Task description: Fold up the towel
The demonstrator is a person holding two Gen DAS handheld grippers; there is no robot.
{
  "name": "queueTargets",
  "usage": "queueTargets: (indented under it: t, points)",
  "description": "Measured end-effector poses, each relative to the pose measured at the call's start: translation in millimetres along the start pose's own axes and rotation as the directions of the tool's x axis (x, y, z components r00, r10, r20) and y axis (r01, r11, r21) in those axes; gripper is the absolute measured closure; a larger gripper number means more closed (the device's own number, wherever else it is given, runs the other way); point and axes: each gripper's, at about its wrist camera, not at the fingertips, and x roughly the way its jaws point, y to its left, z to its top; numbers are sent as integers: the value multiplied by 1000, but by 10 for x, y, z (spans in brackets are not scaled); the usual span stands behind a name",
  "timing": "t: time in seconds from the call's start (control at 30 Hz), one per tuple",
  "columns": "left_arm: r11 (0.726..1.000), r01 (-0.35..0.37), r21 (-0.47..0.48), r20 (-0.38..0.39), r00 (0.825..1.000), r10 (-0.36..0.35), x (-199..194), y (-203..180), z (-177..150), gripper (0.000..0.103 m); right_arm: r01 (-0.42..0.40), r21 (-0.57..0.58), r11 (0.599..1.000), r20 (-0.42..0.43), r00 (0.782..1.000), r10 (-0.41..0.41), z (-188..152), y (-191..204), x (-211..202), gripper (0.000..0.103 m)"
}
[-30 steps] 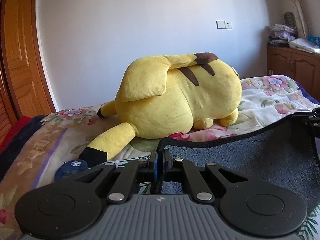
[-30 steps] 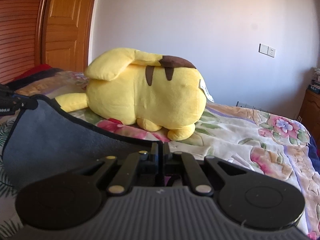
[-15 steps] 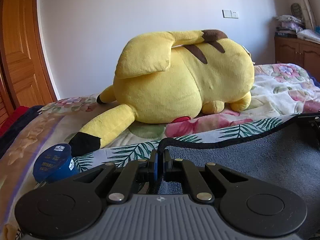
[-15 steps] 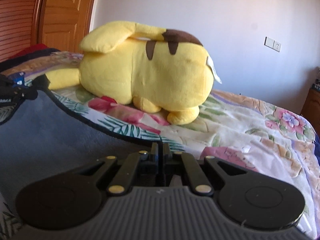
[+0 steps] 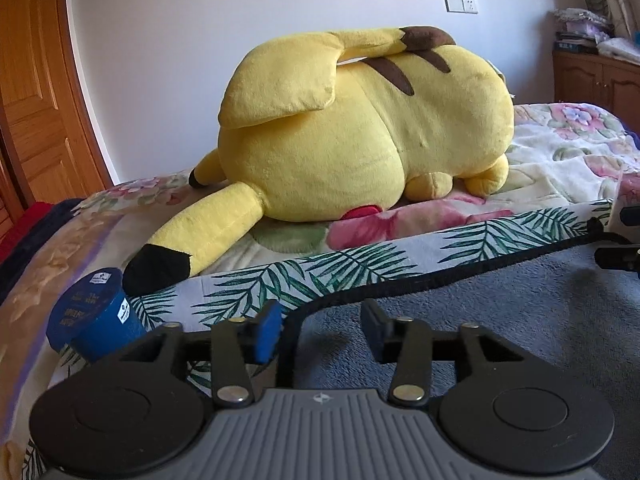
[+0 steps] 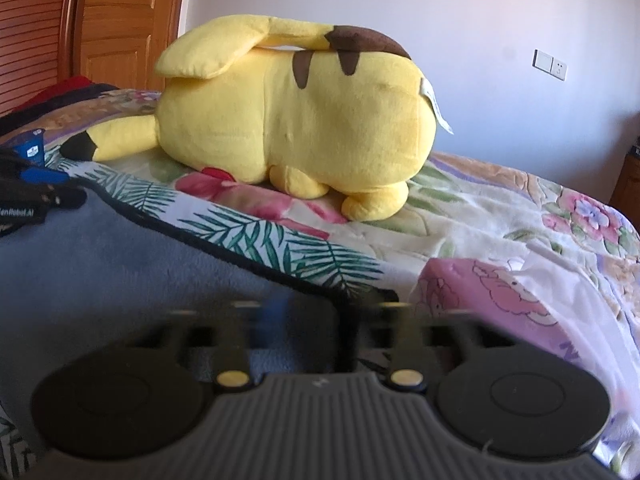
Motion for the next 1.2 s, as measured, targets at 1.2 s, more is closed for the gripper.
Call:
queueTargets:
  t: [1.2]
  points:
    - [998,65,6,14,998,-65,-1881,-109,78,11,-129,135,982,33,992,126,337,273,-1740,37]
